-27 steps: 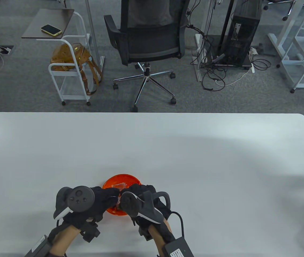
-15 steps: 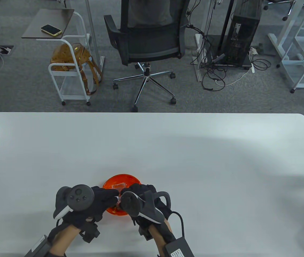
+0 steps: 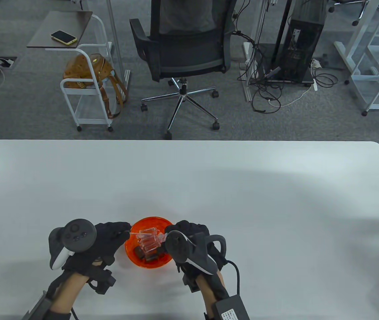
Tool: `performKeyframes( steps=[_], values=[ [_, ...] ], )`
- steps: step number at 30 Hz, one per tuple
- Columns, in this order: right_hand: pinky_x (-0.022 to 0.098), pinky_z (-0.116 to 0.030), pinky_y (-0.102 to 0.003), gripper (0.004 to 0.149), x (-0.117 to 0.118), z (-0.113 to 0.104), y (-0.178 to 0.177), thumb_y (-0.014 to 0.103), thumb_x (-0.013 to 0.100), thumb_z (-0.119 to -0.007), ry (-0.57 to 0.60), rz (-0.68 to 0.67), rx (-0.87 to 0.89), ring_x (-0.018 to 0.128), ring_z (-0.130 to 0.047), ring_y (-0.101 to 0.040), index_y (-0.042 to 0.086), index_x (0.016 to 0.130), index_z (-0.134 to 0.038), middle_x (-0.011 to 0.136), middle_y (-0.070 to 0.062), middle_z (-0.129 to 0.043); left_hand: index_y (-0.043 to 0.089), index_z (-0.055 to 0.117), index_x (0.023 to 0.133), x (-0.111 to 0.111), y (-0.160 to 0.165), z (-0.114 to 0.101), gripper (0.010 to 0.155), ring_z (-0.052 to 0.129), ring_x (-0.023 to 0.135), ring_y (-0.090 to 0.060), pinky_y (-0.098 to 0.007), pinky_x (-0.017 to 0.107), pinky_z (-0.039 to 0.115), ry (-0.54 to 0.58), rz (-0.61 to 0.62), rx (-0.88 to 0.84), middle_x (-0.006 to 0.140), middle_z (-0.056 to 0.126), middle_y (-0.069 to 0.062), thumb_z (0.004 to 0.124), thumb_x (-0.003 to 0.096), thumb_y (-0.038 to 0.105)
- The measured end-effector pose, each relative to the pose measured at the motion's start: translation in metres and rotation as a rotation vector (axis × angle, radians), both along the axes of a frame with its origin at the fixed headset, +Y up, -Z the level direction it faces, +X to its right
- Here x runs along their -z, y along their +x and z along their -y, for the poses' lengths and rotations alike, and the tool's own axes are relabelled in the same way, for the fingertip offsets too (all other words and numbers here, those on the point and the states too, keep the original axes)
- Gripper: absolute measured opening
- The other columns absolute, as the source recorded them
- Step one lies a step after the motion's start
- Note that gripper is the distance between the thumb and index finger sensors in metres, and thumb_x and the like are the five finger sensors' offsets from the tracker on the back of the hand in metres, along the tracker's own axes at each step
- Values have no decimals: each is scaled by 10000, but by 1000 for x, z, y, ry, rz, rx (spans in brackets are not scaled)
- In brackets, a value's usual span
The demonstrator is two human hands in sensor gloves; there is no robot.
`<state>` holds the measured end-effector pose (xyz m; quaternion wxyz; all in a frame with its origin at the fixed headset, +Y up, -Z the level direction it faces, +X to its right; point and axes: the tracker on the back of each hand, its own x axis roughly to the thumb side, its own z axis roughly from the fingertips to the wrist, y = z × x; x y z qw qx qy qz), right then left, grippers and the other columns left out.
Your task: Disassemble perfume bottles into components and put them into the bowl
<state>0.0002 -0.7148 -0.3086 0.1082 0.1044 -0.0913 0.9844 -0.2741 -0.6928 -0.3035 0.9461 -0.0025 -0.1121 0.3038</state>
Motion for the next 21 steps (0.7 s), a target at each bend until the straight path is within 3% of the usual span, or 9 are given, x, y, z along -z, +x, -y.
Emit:
performKeyframes(
  steps=[4, 5, 10, 18, 21],
  values=[
    [594, -789, -524, 554, 5, -3, 25, 514, 313, -852, 2, 67, 48, 577, -1027, -127, 262, 806, -850, 782, 30, -934, 185, 871, 957, 6, 23, -8, 517, 929, 751, -380, -621, 628, 646, -39, 47, 106, 835, 971, -147, 824, 464, 337],
    [592, -789, -525, 553, 2, -12, 32, 515, 313, -852, 1, 78, 62, 577, -1027, -128, 262, 804, -852, 783, 29, -933, 186, 864, 961, 10, 33, -11, 514, 923, 759, -380, -622, 631, 643, -42, 67, 156, 845, 962, -148, 823, 466, 317],
    [592, -788, -526, 554, 3, -12, 38, 514, 313, -852, -22, 85, 55, 576, -1028, -130, 261, 805, -852, 783, 29, -935, 207, 854, 971, 34, 78, -19, 507, 901, 792, -387, -627, 648, 623, -87, 132, 328, 880, 939, -151, 797, 473, 278],
    [597, -787, -525, 554, 7, -5, 37, 515, 312, -851, -66, 89, 0, 581, -1027, -128, 265, 807, -850, 786, 33, -933, 209, 841, 978, 70, 125, 0, 518, 910, 786, -375, -619, 657, 621, -237, 122, 598, 862, 953, -131, 803, 468, 291],
    [598, -786, -525, 555, 8, -4, 39, 516, 313, -850, -79, 97, -1, 583, -1027, -128, 266, 808, -849, 786, 32, -934, 217, 799, 1006, 74, 126, 6, 556, 907, 792, -376, -619, 658, 618, -212, 113, 600, 870, 952, -124, 808, 460, 318]
  ],
)
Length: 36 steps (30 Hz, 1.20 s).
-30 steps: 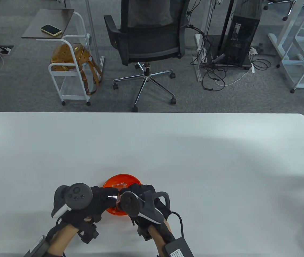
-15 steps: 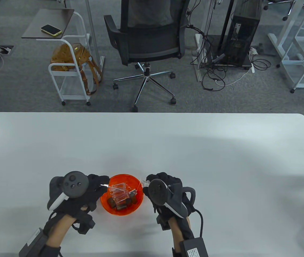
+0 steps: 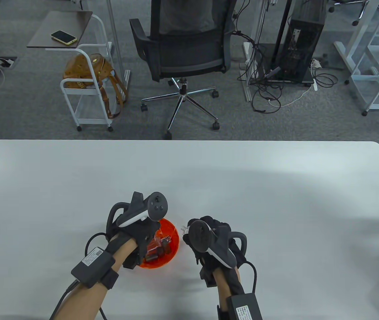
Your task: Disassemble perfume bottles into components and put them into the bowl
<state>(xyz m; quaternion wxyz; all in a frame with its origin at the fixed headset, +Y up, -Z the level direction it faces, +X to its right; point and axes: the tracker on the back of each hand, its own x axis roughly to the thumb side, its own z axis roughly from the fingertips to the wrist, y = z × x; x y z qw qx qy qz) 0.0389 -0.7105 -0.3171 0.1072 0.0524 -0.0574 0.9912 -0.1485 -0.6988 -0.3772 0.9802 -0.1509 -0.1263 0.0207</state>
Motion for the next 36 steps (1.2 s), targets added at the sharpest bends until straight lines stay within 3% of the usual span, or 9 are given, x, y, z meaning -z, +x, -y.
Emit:
performKeyframes(
  steps=[6, 13, 20, 24, 28, 31, 36],
  values=[
    [599, -786, -525, 558, 0, 0, -2, 516, 313, -849, -11, -5, 1, 584, -1028, -127, 267, 812, -844, 788, 33, -933, 237, 774, 1027, -7, -19, -8, 587, 897, 814, -393, -621, 663, 610, 67, -39, -16, 934, 927, -145, 794, 455, 367],
    [597, -787, -524, 553, -2, 4, -10, 512, 313, -849, -12, -28, -16, 590, -1026, -129, 273, 812, -843, 797, 33, -928, 212, 797, 1016, -39, -77, -17, 594, 901, 814, -407, -625, 656, 616, 130, -85, -162, 946, 925, -166, 770, 456, 406],
    [626, -759, -536, 561, -6, 3, -27, 427, 351, -852, -1, -70, -19, 674, -994, -157, 281, 886, -774, 896, 13, -856, 197, 813, 1011, -75, -127, 7, 614, 907, 827, -420, -631, 650, 625, 158, -130, -300, 959, 926, -181, 763, 454, 450],
    [635, -761, -530, 563, -4, -2, -51, 416, 348, -870, 52, -82, -69, 685, -999, -141, 299, 890, -772, 894, 29, -873, 184, 812, 1014, -77, -132, 18, 624, 894, 839, -432, -635, 653, 617, 61, -134, -349, 970, 914, -199, 760, 455, 458],
    [605, -795, -510, 574, 12, -2, -82, 440, 323, -893, 52, -62, -218, 620, -1037, -114, 294, 869, -796, 842, 35, -928, 179, 823, 1006, -73, -132, 22, 624, 902, 832, -436, -636, 646, 623, 55, -126, -352, 963, 924, -200, 761, 451, 459],
    [585, -809, -504, 579, 32, 7, -105, 461, 311, -899, -24, 10, -292, 567, -1051, -105, 274, 854, -818, 800, 24, -959, 177, 826, 1003, -72, -133, 25, 625, 900, 837, -438, -637, 649, 621, 29, -116, -347, 967, 921, -204, 760, 450, 460],
    [561, -818, -507, 587, 42, 23, -125, 477, 302, -901, -99, 52, -383, 512, -1055, -105, 256, 841, -837, 752, 17, -985, 171, 829, 1003, -72, -136, 22, 628, 898, 839, -442, -639, 650, 619, 23, -121, -371, 967, 921, -209, 759, 451, 462]
  ],
)
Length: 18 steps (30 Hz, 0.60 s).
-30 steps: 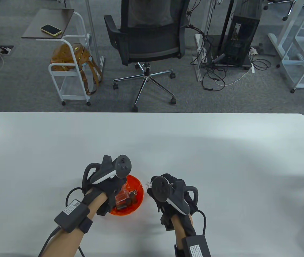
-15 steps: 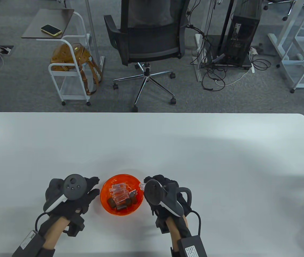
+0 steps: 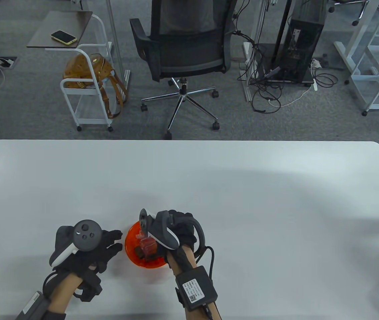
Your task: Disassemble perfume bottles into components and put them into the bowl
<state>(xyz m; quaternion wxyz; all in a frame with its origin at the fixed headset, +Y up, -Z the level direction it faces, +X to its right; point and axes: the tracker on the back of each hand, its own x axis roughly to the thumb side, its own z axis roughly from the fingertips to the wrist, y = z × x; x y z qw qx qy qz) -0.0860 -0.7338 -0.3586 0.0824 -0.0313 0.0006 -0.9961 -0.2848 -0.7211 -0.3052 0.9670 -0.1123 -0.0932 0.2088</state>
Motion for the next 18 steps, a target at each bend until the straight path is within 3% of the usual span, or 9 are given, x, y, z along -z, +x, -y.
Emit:
performKeyframes(
  steps=[10, 18],
  values=[
    [563, -810, -514, 558, -9, -7, 4, 487, 325, -869, 4, -9, 19, 536, -1053, -120, 273, 839, -839, 768, 27, -981, 168, 826, 1004, 1, 1, 0, 628, 894, 844, -446, -641, 653, 614, 2, 8, -1, 971, 917, -209, 759, 452, 460],
    [601, -789, -519, 551, -29, -38, 43, 516, 349, -797, 125, -45, 165, 606, -1043, -130, 300, 856, -813, 813, 36, -952, 168, 817, 1011, 1, -1, -7, 630, 869, 863, -458, -650, 664, 592, 91, -4, -13, 988, 896, -219, 763, 452, 452]
  ],
)
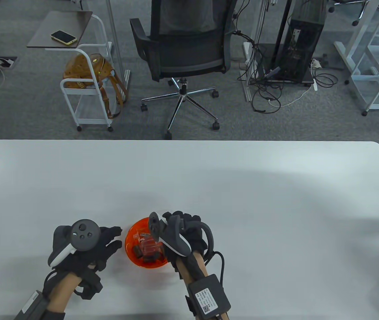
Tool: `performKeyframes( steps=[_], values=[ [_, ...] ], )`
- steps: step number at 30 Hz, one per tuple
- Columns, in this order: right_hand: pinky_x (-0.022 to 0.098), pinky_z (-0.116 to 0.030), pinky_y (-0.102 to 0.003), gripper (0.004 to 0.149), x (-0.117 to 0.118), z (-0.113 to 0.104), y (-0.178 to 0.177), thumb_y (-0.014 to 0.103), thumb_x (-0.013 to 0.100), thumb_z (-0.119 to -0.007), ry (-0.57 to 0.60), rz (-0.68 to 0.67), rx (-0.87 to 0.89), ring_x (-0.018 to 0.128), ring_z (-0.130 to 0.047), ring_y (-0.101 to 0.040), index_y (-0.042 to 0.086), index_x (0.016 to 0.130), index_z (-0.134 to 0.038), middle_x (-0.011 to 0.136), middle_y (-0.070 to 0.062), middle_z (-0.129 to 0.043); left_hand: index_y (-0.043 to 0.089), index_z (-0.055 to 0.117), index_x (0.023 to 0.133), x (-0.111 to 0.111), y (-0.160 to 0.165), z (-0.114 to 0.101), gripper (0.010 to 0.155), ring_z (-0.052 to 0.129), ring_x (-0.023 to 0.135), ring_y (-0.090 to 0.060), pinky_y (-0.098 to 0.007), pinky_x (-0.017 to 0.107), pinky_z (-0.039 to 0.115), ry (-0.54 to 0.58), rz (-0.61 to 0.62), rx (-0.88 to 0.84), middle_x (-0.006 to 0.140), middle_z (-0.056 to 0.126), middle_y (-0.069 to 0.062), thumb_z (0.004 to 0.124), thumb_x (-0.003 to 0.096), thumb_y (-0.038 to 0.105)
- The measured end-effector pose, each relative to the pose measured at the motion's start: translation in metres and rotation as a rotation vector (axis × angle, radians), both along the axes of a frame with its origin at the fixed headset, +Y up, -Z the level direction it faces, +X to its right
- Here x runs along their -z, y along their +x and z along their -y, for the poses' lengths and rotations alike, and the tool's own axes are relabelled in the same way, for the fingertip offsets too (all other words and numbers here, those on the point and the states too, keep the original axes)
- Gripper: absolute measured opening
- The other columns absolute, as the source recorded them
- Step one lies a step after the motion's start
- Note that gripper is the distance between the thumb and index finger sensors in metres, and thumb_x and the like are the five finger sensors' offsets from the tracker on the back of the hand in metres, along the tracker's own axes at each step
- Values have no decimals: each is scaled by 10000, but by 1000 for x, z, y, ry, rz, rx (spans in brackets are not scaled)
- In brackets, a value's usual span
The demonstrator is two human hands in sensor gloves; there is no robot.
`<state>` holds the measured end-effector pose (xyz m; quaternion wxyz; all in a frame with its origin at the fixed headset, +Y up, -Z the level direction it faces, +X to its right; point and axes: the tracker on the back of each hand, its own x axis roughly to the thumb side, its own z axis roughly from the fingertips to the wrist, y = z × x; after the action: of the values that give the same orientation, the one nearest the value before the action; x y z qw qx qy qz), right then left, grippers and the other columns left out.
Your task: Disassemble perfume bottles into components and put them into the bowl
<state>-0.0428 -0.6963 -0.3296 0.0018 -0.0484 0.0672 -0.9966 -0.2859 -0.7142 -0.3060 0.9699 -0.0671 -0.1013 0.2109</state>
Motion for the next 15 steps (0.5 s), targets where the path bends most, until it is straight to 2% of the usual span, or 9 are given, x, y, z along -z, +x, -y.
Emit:
performKeyframes(
  steps=[6, 8, 12, 15],
  values=[
    [666, -726, -546, 590, -26, -20, 37, 536, 352, -773, 220, -35, 8, 762, -977, -162, 329, 903, -740, 925, 42, -858, 196, 786, 1030, -9, 2, -17, 636, 822, 922, -459, -667, 700, 547, 187, 4, 58, 1040, 842, -205, 768, 448, 453],
    [679, -701, -561, 598, -31, -20, 46, 538, 351, -768, 309, -47, -16, 809, -947, -183, 332, 911, -723, 954, 33, -828, 214, 775, 1036, -15, 6, -25, 639, 808, 943, -454, -671, 712, 534, 288, 18, 119, 1057, 828, -190, 768, 446, 459],
    [705, -651, -582, 618, -35, -15, 50, 547, 348, -759, 373, -60, -152, 885, -883, -207, 352, 929, -681, 1005, 41, -761, 236, 755, 1044, -23, 12, -32, 645, 793, 966, -439, -668, 723, 529, 394, 32, 196, 1079, 807, -159, 767, 442, 465],
    [722, -615, -594, 629, -35, -10, 51, 556, 346, -752, 396, -58, -215, 931, -834, -215, 369, 939, -652, 1035, 52, -716, 255, 731, 1058, -25, 15, -33, 655, 770, 987, -439, -673, 733, 509, 410, 34, 223, 1102, 780, -156, 766, 441, 471]
  ],
)
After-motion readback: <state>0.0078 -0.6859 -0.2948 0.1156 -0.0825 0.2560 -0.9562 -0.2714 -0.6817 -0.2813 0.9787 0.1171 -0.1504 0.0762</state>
